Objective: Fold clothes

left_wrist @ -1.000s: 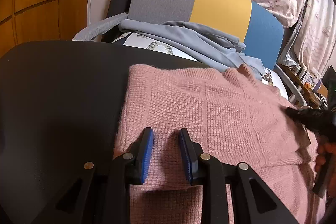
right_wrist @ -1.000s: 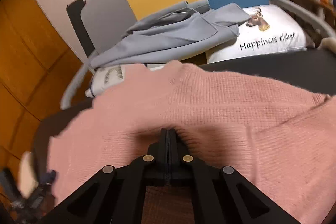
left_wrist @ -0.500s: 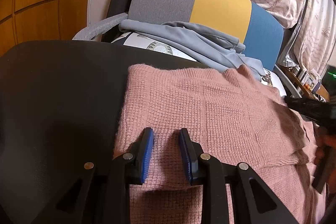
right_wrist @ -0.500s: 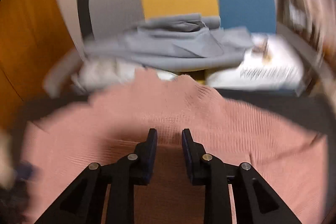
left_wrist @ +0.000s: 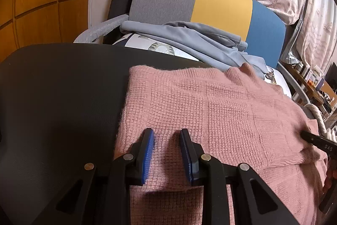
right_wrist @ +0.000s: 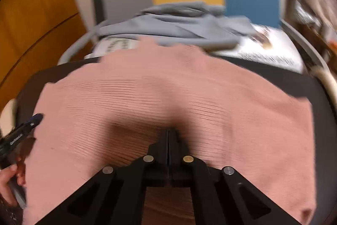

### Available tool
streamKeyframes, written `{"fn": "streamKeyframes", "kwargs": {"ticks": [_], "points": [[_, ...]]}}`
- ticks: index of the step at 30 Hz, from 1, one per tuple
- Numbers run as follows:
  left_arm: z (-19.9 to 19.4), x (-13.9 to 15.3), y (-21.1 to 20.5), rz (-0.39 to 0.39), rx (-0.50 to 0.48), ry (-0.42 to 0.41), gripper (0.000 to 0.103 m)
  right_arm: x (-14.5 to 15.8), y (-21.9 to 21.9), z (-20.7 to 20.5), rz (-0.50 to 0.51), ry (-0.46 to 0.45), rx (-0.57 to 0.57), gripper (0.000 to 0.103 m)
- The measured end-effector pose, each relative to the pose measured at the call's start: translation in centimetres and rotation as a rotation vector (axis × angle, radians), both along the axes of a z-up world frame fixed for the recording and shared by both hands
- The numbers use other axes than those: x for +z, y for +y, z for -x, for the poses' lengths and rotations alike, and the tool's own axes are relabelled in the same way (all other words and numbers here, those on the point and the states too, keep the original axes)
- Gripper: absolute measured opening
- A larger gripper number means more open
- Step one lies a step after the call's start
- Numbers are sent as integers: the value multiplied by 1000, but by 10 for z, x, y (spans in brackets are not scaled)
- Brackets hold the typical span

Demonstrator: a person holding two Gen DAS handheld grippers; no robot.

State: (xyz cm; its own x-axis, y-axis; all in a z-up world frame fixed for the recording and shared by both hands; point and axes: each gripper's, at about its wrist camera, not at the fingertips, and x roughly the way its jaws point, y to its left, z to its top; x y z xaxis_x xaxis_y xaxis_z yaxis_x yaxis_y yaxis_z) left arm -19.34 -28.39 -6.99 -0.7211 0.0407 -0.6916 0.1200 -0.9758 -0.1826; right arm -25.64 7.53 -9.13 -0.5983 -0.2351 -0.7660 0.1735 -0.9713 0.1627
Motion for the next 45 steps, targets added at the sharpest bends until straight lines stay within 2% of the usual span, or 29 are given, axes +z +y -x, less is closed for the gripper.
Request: {"fn": "streamKeyframes", "kwargs": {"ticks": [4, 7, 8, 10, 12, 13, 15, 17, 18, 20, 22, 23, 25, 27, 30, 36, 38, 39, 41, 44, 45], "points": [[1, 0, -1, 1, -1, -1, 27, -7, 27, 2, 91, -17, -54, 0], [0, 0, -2, -5, -2, 1, 27, 3, 11, 2, 3, -18, -31, 0], [0, 0, -2, -7, -2, 1, 27, 11, 8, 0, 7, -6, -26, 0], [0, 0, -2, -4, -2, 1, 27, 32, 1, -6, 53, 66, 10, 12], [0, 0, -2, -5, -2, 2, 27, 44, -20, 2, -4, 119, 75, 16], [1, 0, -2, -6, -2, 2, 27, 45, -33, 13, -32, 114, 110, 16], [1, 0, -2, -7, -3, 2, 27, 35, -45, 34, -11, 40, 139, 16], [0, -1, -4, -22, -4, 4, 27, 11, -44, 58, -53, -58, 107, 13], [0, -1, -4, -24, -4, 5, 27, 5, -33, 63, -31, -48, 88, 12], [0, -1, -4, -25, -5, 6, 27, 4, -11, 65, -71, -29, -15, 1], [0, -1, -4, -26, -5, 7, 27, 5, 10, 62, -78, -22, -99, 0], [0, -2, -4, -26, -5, 8, 27, 9, 13, 56, -76, -10, -104, 1], [0, -2, -5, -25, -5, 7, 27, 23, 12, 38, -64, 45, -86, 20], [0, -1, -4, -21, -5, 6, 27, 31, -3, 19, -26, 76, -17, 24], [1, -1, -5, -28, -6, 6, 27, 32, -31, -5, 45, 73, 111, 24], [1, -2, -6, -39, -8, 6, 27, 10, -1, -9, -29, 24, 38, 18], [0, -2, -6, -41, -8, 6, 27, 2, 11, -11, -49, 9, 12, 11], [0, -2, -6, -41, -9, 6, 27, 0, 23, -11, -39, 8, -7, 0], [0, -2, -6, -39, -10, 6, 27, -5, 42, -12, 48, -6, -36, 0], [1, -1, -6, -39, -11, 6, 27, 4, 48, -14, 112, -37, -63, 0], [1, -1, -7, -41, -10, 6, 27, 13, 47, -21, 133, -19, -72, 6]]}}
